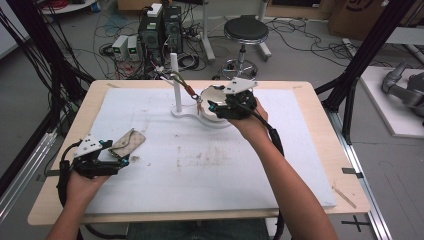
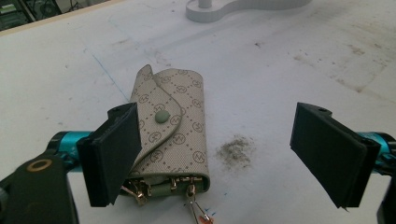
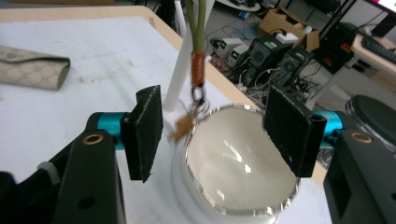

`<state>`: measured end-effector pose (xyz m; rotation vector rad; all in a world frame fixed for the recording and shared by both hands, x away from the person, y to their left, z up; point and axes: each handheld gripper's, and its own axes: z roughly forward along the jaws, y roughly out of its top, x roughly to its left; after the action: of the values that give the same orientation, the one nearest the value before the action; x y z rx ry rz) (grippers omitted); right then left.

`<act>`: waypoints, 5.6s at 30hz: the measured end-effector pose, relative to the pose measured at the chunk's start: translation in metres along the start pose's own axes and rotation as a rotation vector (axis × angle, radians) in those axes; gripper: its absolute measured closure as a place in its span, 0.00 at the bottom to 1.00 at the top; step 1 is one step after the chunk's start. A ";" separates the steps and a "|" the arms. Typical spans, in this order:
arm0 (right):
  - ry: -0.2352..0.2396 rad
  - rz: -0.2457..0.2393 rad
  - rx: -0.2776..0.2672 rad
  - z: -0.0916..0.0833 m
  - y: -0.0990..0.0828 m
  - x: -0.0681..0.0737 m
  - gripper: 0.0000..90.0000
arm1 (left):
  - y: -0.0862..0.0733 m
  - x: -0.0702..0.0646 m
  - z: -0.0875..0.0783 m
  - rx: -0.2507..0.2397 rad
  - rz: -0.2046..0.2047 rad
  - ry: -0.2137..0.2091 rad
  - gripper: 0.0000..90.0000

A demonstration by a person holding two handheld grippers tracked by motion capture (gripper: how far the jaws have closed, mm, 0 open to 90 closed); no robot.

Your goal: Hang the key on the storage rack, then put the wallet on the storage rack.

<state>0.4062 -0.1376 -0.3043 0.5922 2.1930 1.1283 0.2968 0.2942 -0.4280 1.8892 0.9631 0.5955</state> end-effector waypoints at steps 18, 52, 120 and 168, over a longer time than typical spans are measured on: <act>-0.013 0.121 -0.038 -0.049 -0.066 -0.010 0.37 | 0.003 0.000 0.005 -0.007 0.005 -0.007 0.18; -0.023 0.238 -0.015 -0.069 -0.152 -0.004 0.23 | 0.008 -0.001 0.011 -0.014 0.011 -0.019 0.18; 0.001 0.250 0.057 -0.065 -0.162 -0.002 0.23 | -0.006 0.031 0.051 0.227 -0.013 0.008 0.21; 0.031 0.256 0.076 -0.065 -0.163 0.000 0.23 | 0.114 -0.044 0.070 0.186 0.224 -0.156 0.38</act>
<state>0.3433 -0.2621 -0.4103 0.9152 2.2414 1.1917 0.3652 0.1908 -0.3621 2.1930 0.7323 0.4927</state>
